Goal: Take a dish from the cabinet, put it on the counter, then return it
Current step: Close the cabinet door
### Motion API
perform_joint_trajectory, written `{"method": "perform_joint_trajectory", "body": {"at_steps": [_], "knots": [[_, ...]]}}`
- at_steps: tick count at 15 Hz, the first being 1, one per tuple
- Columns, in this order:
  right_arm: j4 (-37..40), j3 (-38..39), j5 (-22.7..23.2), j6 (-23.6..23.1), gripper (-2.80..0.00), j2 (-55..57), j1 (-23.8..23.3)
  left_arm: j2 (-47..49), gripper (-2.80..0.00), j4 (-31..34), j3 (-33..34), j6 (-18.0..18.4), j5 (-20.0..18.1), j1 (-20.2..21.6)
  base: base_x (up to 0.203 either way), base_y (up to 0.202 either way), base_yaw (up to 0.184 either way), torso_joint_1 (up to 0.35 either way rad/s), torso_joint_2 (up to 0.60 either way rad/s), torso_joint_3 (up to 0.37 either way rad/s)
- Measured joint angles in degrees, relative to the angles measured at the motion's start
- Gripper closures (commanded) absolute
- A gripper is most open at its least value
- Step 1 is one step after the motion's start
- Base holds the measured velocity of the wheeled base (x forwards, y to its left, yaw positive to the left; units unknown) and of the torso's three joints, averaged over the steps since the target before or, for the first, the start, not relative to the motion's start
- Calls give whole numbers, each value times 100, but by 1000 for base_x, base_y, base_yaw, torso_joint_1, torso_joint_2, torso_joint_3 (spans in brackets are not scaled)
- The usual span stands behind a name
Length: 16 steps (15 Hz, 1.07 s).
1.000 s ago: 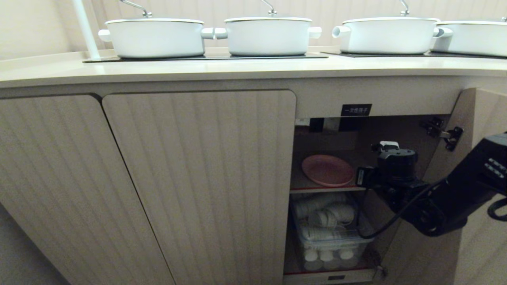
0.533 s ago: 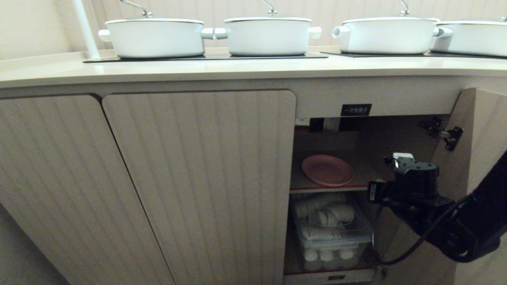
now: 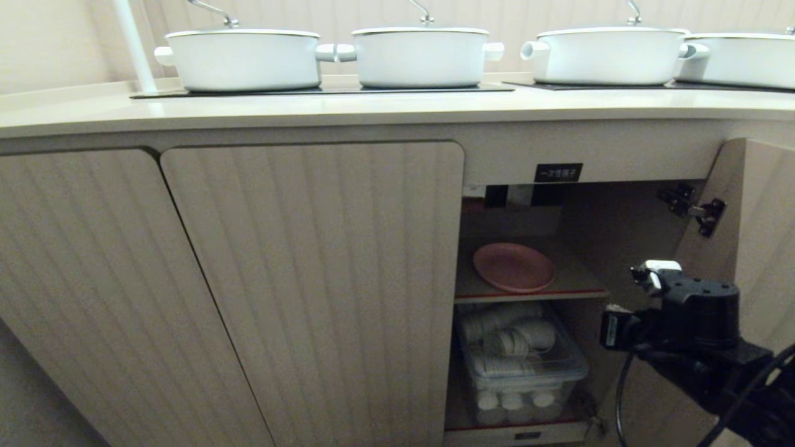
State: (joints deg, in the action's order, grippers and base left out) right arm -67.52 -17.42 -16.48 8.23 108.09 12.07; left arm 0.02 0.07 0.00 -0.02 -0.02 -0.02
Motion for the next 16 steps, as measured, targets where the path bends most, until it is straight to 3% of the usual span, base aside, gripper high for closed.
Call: {"method": "perform_joint_trajectory", "body": {"at_steps": [7,16], "knots": [[-772,1548,542,-2,0,-410,-88,0,0,1,0,-2,-2,-2,0,0,0,0,0,0],[-508,1742,563,-54,0,-862,-194,0,0,2,0,-2,0,-2,0,0,0,0,0,0]]}}
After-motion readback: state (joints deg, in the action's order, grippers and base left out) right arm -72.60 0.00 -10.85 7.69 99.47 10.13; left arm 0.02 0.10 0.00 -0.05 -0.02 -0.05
